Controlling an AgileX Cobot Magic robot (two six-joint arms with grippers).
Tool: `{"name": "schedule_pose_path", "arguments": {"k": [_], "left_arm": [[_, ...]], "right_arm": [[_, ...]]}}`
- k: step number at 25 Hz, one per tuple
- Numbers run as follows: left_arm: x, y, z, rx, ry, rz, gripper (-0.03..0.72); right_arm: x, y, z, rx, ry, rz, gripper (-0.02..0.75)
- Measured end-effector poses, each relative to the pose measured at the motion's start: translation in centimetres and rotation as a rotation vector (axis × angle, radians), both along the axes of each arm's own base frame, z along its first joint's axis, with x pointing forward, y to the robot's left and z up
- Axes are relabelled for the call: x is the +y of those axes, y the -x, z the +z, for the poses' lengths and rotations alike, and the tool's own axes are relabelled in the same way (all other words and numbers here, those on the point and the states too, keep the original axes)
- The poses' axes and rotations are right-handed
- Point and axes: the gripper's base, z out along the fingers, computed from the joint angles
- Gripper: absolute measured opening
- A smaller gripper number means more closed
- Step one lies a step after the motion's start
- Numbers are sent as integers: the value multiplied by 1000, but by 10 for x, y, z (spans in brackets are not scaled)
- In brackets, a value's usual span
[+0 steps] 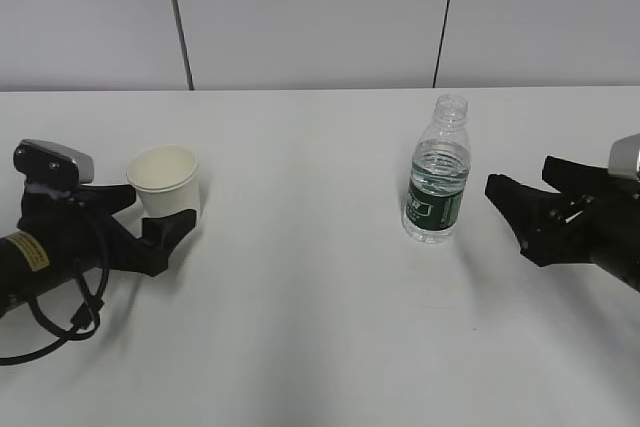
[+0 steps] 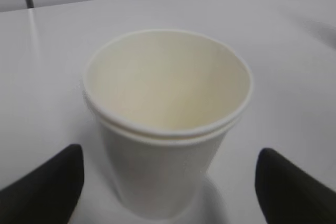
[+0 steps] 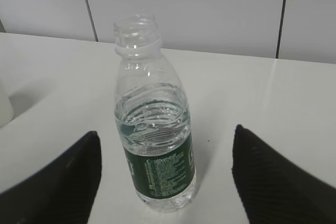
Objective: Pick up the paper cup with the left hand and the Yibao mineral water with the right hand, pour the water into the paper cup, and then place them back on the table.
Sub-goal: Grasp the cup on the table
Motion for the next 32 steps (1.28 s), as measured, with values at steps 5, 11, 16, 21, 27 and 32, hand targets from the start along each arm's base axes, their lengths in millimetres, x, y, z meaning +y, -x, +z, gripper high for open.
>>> {"name": "schedule_pose_path", "arguments": {"k": [5,11,16,21,27,32], "left_arm": [[-13,-13,-7,-10,7,-5,595],[-14,-27,-12,-25,17,35,594],[-14,-32,-15,-27,19,44,587],[-14,-32,-14,-28,19,45,561],[-14,-32,-14,-29,20,44,453],[-15,-32,-14,-29,19,41,443]], "right_arm": [[0,0,0,0,0,0,571],[0,0,0,0,0,0,571],[0,0,0,1,-1,0,571],[0,0,0,1,-2,0,571],[0,-1,-10,41,-1,2,571],[2,0,-15,58,5,25,571]]}}
